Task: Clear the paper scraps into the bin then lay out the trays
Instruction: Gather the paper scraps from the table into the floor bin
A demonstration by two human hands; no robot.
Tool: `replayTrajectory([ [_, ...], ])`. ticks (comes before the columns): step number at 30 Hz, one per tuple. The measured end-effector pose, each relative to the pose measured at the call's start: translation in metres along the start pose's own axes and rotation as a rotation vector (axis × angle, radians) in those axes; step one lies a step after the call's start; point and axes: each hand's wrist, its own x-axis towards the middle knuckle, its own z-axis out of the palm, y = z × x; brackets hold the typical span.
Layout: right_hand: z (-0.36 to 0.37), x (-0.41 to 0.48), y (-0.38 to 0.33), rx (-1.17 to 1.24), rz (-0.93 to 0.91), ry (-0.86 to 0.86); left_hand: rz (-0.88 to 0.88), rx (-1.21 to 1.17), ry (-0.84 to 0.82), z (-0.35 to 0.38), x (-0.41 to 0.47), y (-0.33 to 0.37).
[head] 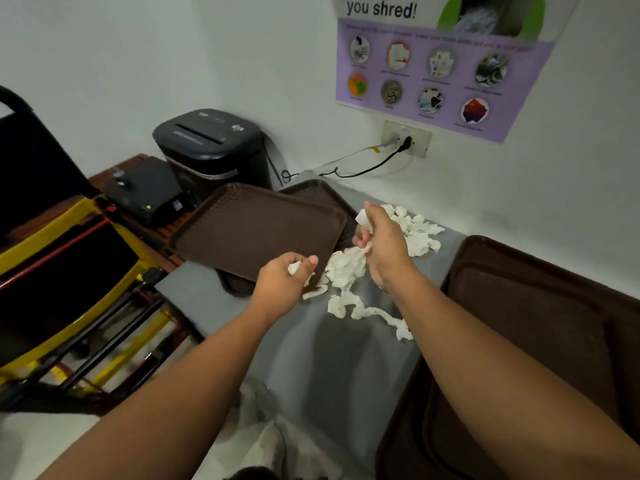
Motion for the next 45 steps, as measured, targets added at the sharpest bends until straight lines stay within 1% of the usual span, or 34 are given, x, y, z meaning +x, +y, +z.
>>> replayTrajectory([
  [4,0.027,0.0,0.014,-0.118,0.027,-0.159,-0.075,0.006,0.187,-0.03,-0.014,-0.012],
  [8,0.071,-0.013,0.039,-0.138,0.12,-0.329,-0.173,0.01,0.29,-0.073,-0.039,-0.034],
  [11,0.114,-0.031,0.066,-0.187,0.143,-0.455,-0.239,0.034,0.387,-0.107,-0.062,-0.064],
  [14,0.15,-0.046,0.096,-0.315,0.1,-0.536,-0.303,0.066,0.426,-0.133,-0.084,-0.091],
  [16,0.175,-0.057,0.123,-0.408,0.066,-0.604,-0.383,0.055,0.427,-0.152,-0.099,-0.114],
  [18,0.198,-0.067,0.153,-0.487,0.07,-0.642,-0.471,0.037,0.421,-0.167,-0.114,-0.142],
  [24,0.252,-0.084,0.256,-0.633,0.194,-0.64,-0.654,0.005,0.415,-0.199,-0.142,-0.245],
  [29,0.285,-0.077,0.348,-0.712,0.251,-0.57,-0.766,-0.133,0.358,-0.201,-0.134,-0.347],
  [32,0.295,-0.062,0.403,-0.731,0.273,-0.526,-0.815,-0.141,0.267,-0.187,-0.121,-0.412],
  [39,0.289,-0.025,0.517,-0.73,0.354,-0.404,-0.85,0.042,-0.024,-0.136,-0.093,-0.554],
  [41,0.28,-0.018,0.547,-0.744,0.373,-0.381,-0.873,0.065,-0.038,-0.118,-0.087,-0.588],
  [45,0.265,-0.006,0.595,-0.729,0.417,-0.372,-0.919,0.07,0.002,-0.086,-0.072,-0.638],
])
